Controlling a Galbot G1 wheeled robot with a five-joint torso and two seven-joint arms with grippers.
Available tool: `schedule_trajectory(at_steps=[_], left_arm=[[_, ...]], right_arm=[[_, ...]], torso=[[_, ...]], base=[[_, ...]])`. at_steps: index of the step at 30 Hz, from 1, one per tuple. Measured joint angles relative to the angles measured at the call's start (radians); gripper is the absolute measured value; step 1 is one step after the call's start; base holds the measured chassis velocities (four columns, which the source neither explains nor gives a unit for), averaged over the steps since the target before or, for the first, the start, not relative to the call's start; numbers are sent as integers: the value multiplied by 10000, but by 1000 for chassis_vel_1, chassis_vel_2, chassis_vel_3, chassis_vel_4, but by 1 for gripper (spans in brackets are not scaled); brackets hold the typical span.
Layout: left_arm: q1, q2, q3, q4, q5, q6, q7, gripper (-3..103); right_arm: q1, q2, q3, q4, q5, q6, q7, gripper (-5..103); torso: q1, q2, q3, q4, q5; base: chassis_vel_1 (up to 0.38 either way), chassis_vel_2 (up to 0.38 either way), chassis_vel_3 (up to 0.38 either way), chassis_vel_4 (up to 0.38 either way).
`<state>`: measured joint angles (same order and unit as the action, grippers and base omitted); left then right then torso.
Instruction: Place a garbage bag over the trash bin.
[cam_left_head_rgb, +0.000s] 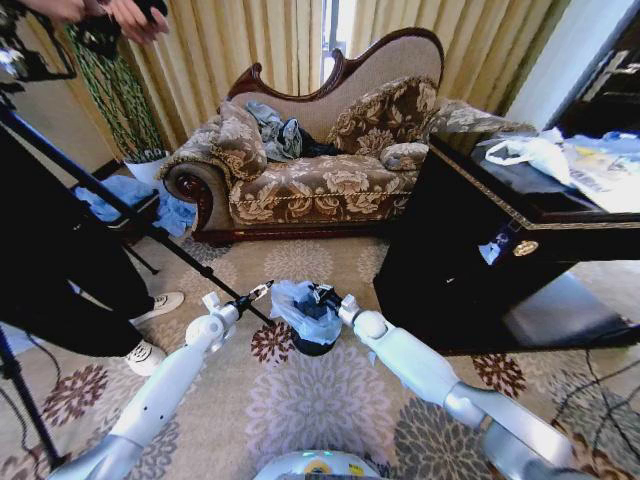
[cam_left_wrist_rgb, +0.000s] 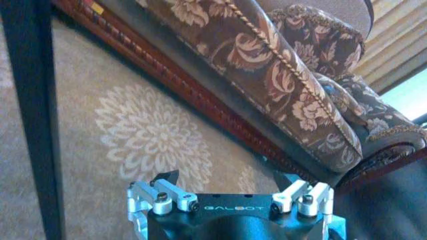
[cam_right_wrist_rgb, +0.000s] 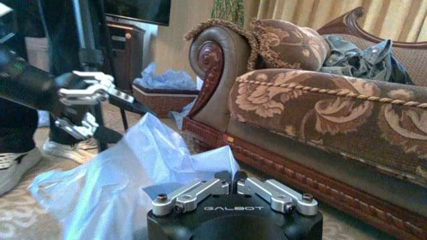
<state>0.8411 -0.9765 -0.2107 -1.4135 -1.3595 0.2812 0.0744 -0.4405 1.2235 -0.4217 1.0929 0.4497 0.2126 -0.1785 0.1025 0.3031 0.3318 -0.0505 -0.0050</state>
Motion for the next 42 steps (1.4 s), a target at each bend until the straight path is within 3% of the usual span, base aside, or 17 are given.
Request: schedule_trajectory(at_steps=[8,10,13,16,18,19,21,23,28,30,32,34,36,42], left_arm=[[-470,155,199,268,35,-31,-13,94],[-513,178,155,205,258,-46,38,101],[-417,322,92,-88,609,-111,148,98],[96,877,140,-805,2150,-421,526,96],[176,956,175,-883,2503,-513,618,96],[320,1108,306,-993,3291,-749,758,96],[350,1139,398,-1004,3599,-856,780,95],[255,1128,841,-858,4398,-1236,714,85],[-50,960,1389,-387,5267,-1718,486,73],[-179,867,1655,-161,5574,-1948,370,62],[-216,822,1729,-114,5601,-1998,336,62],[-334,672,1874,74,5623,-2087,262,46],[-401,610,1944,179,5627,-2162,246,46],[-869,297,2252,628,5607,-2466,139,19]], right_arm=[[692,681,140,-1229,362,14,-140,0],[901,1001,246,-1708,402,63,-184,0],[1047,1224,324,-2035,389,113,-242,0],[1242,1493,502,-2482,252,168,-319,0],[1263,1524,536,-2546,229,184,-327,0],[1298,1574,620,-2690,154,207,-345,0],[1306,1586,674,-2753,98,218,-360,0],[1310,1580,895,-2907,-98,235,-383,0],[1309,1467,1061,-2934,-250,170,-389,0],[1301,1400,1185,-2935,-376,40,-344,0],[1301,1381,1226,-2950,-405,12,-320,0],[1301,1338,1284,-3056,-458,-18,-295,0],[1301,1334,1311,-3106,-481,-25,-294,0],[1307,1523,1578,-3585,-709,-28,-293,0]], torso=[[0,0,-1,0,0],[1,0,0,0,-1],[1,0,-1,-2,-2],[-2,0,-1,2,0],[-2,0,-1,3,1],[-2,0,-1,6,0],[-2,0,-1,6,1],[-2,0,-1,0,0],[-1,0,0,-2,0],[-1,0,0,-1,1],[-1,0,0,0,1],[-2,0,0,0,2],[-1,0,0,0,2],[-1,0,0,0,2]], base=[[0,0,0,0],[0,0,0,0],[0,0,0,0],[0,0,0,0],[0,0,0,0],[0,0,0,0],[0,0,0,0],[0,0,0,0],[0,0,0,0],[0,0,0,0],[0,0,0,0],[0,0,0,0],[0,0,0,0],[0,0,0,0]])
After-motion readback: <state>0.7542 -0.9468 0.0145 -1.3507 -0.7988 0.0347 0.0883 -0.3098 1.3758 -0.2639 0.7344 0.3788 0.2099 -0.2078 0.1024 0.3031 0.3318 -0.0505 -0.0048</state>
